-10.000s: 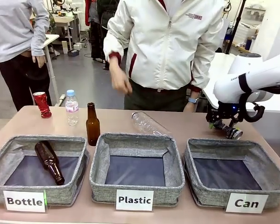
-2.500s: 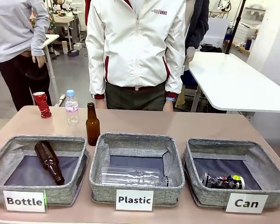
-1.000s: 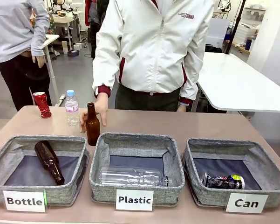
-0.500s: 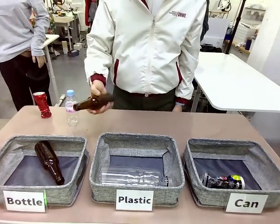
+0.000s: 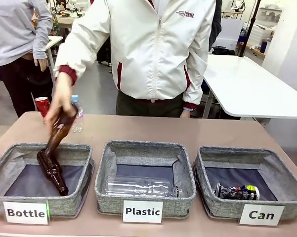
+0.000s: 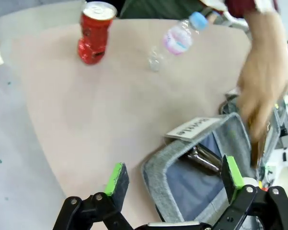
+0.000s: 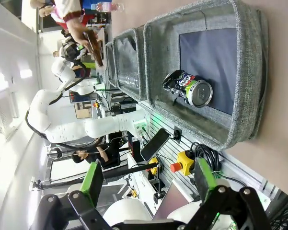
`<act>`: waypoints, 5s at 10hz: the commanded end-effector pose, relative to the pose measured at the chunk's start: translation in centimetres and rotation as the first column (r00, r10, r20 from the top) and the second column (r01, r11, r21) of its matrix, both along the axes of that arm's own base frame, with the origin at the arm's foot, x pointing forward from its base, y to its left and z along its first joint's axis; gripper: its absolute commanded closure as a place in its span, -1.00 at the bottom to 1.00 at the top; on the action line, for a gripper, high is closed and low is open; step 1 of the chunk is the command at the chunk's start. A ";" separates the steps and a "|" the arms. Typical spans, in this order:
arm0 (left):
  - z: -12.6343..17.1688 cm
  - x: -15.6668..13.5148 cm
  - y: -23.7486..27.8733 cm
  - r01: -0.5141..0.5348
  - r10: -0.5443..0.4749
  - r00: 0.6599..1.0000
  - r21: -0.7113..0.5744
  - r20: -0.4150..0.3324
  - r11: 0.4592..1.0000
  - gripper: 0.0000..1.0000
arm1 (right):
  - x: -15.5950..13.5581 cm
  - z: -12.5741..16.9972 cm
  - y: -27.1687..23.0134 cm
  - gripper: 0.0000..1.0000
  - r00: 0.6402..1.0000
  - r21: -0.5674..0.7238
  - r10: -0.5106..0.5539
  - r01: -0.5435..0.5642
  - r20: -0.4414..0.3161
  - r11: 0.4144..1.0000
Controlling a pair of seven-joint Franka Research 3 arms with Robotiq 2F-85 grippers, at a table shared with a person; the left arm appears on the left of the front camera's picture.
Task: Sort the can waste into the basket.
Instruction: Pick up the can waste from the table and place it in the right Fabric basket.
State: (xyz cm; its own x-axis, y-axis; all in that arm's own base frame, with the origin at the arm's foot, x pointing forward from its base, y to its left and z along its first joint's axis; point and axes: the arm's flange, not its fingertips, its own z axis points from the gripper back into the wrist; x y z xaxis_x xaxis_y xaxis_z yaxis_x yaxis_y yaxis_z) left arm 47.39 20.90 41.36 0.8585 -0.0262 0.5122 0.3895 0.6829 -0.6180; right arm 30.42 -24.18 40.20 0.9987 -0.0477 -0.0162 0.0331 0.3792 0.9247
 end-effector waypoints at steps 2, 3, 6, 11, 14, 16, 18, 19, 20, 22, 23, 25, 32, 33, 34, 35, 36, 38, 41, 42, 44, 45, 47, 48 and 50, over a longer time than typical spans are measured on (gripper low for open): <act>1.4 4.3 6.2 0.114 -0.109 0.991 -0.072 0.071 0.991 -1.00 | -0.3 0.2 -0.2 -1.00 1.000 -0.002 0.012 -0.012 0.016 1.000; 2.3 2.1 9.8 0.226 -0.220 0.974 -0.174 0.053 0.958 -1.00 | -0.3 0.2 -0.2 -1.00 1.000 -0.002 0.012 -0.012 0.016 1.000; 5.8 -5.8 17.9 0.335 -0.325 0.942 -0.220 0.081 0.916 -1.00 | -0.3 0.2 -0.2 -1.00 1.000 -0.002 0.012 -0.012 0.016 1.000; 4.8 -6.4 18.7 0.317 -0.305 0.948 -0.209 0.089 0.925 -1.00 | -0.3 0.2 -0.2 -1.00 1.000 -0.002 0.012 -0.012 0.016 1.000; 1.8 2.7 12.8 0.341 -0.345 0.938 -0.124 -0.015 0.932 -1.00 | -0.3 0.2 -0.2 -1.00 1.000 -0.002 0.012 -0.012 0.016 1.000; -0.7 7.1 10.1 0.365 -0.371 0.925 -0.074 -0.081 0.928 -1.00 | -0.3 0.2 -0.2 -1.00 1.000 -0.002 0.012 -0.012 0.016 1.000; -3.1 9.3 8.2 0.420 -0.421 0.906 -0.039 -0.034 0.907 -1.00 | -0.3 0.2 -0.2 -1.00 1.000 -0.002 0.012 -0.012 0.016 1.000; -4.5 10.2 7.3 0.404 -0.404 0.915 0.043 -0.016 0.914 -1.00 | -0.3 0.2 -0.2 -1.00 1.000 -0.002 0.012 -0.012 0.016 1.000; -5.3 10.8 6.6 0.435 -0.437 0.899 0.074 0.025 0.898 -1.00 | -0.3 0.2 -0.2 -1.00 1.000 -0.002 0.012 -0.012 0.016 1.000; -6.5 11.9 5.3 0.460 -0.490 0.852 0.184 0.184 0.869 -1.00 | -0.3 0.2 -0.2 -1.00 1.000 -0.002 0.012 -0.012 0.016 1.000; -7.1 12.1 4.6 0.442 -0.500 0.813 0.242 0.298 0.864 -1.00 | -0.3 0.2 -0.2 -1.00 1.000 -0.002 0.012 -0.012 0.016 1.000; -8.6 12.6 2.5 0.320 -0.477 0.740 0.375 0.474 0.870 -1.00 | -0.3 0.2 -0.2 -1.00 1.000 -0.002 0.012 -0.012 0.016 1.000; -9.2 14.8 1.5 0.231 -0.406 0.695 0.351 0.593 0.908 -1.00 | -0.3 0.2 -0.2 -1.00 1.000 -0.002 0.012 -0.012 0.016 1.000; -9.4 15.0 1.0 0.220 -0.377 0.706 0.320 0.599 0.922 -1.00 | -0.3 0.2 -0.2 -1.00 1.000 -0.002 0.012 -0.012 0.016 1.000; -10.2 15.3 0.6 0.244 -0.390 0.705 0.313 0.593 0.918 -1.00 | -0.3 0.2 -0.2 -1.00 1.000 -0.002 0.012 -0.012 0.016 1.000; -10.9 15.7 0.4 0.229 -0.396 0.713 0.342 0.579 0.911 -1.00 | -0.3 0.2 -0.2 -1.00 1.000 -0.002 0.012 -0.012 0.016 1.000; -11.5 16.0 0.2 0.240 -0.403 0.720 0.342 0.565 0.909 -1.00 | -0.3 0.2 -0.2 -1.00 1.000 -0.002 0.012 -0.012 0.016 1.000; -12.8 16.6 -1.2 0.268 -0.410 0.707 0.319 0.576 0.909 -1.00 | -0.3 0.2 -0.2 -1.00 1.000 -0.002 0.012 -0.012 0.016 1.000; -14.8 18.4 -2.4 0.216 -0.365 0.723 0.311 0.587 0.926 -1.00 | -0.3 0.2 -0.2 -1.00 1.000 -0.002 0.012 -0.012 0.016 1.000; -14.5 18.3 -1.7 0.196 -0.360 0.726 0.326 0.585 0.925 -1.00 | -0.3 0.2 -0.2 -1.00 1.000 -0.002 0.012 -0.012 0.016 1.000; -10.8 15.0 2.6 0.188 -0.351 0.714 0.318 0.605 0.929 -1.00 | -0.3 0.2 -0.2 -1.00 1.000 -0.002 0.012 -0.012 0.016 1.000; -8.1 12.0 5.0 0.176 -0.333 0.676 0.295 0.658 0.939 -1.00 | -0.3 0.2 -0.2 -1.00 1.000 -0.002 0.012 -0.012 0.016 1.000; -3.7 5.8 9.2 0.163 -0.341 0.607 0.308 0.718 0.937 -1.00 | -0.3 0.2 -0.2 -1.00 1.000 -0.002 0.012 -0.012 0.016 1.000; -2.8 3.7 10.7 0.137 -0.325 0.586 0.305 0.742 0.943 -1.00 | -0.3 0.2 -0.2 -1.00 1.000 -0.002 0.012 -0.012 0.016 1.000; -2.3 1.8 11.3 0.105 -0.311 0.543 0.305 0.780 0.947 -1.00 | -0.3 0.2 -0.2 -1.00 1.000 -0.002 0.012 -0.012 0.016 1.000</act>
